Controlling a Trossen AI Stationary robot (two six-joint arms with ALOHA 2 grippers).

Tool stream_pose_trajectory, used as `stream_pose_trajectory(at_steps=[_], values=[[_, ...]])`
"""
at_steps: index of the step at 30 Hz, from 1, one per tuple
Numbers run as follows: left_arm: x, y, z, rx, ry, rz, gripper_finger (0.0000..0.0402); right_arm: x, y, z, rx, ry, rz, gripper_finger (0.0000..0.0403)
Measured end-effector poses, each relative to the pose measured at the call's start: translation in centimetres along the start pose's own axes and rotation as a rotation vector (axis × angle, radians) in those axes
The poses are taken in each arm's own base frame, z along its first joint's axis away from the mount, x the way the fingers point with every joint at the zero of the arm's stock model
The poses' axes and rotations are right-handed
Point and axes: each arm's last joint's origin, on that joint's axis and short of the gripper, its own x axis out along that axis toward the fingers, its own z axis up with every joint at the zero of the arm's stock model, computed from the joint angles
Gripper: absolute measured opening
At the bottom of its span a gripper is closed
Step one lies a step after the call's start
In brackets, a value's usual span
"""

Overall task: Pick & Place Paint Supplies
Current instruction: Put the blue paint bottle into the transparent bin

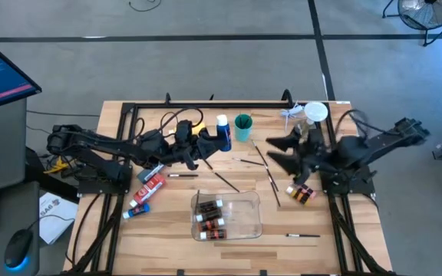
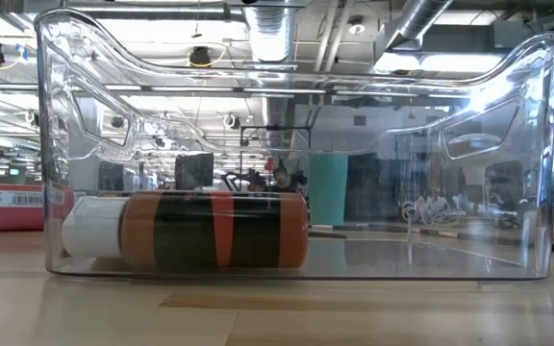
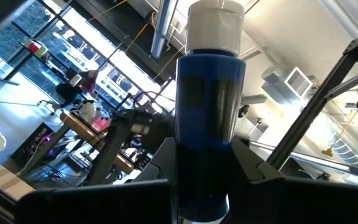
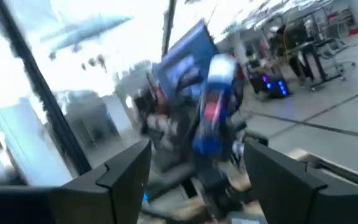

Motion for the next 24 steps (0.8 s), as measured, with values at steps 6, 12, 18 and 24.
stream_pose_trajectory(at_steps=[6,12,18,24], values=[[0.0,0.0,-0.1,0.001,0.009,-0.003,0.0032,1.1,-1.6,0.2,0.085,-0.017,-0.047,0.0249],[0.0,0.0,-0.2,0.0,0.026,-0.009,0.0032,2.7,-2.6,-0.1,0.085,0.013,0.004,0.0249],[0.0,0.1,-0.2,-0.002,0.03,-0.006,0.0031,5.0,-2.9,0.4,0.062,0.044,0.016,0.0249],[0.0,0.1,-0.4,-0.005,0.043,0.001,0.0031,7.5,-2.5,0.9,0.019,0.14,0.019,0.0249]])
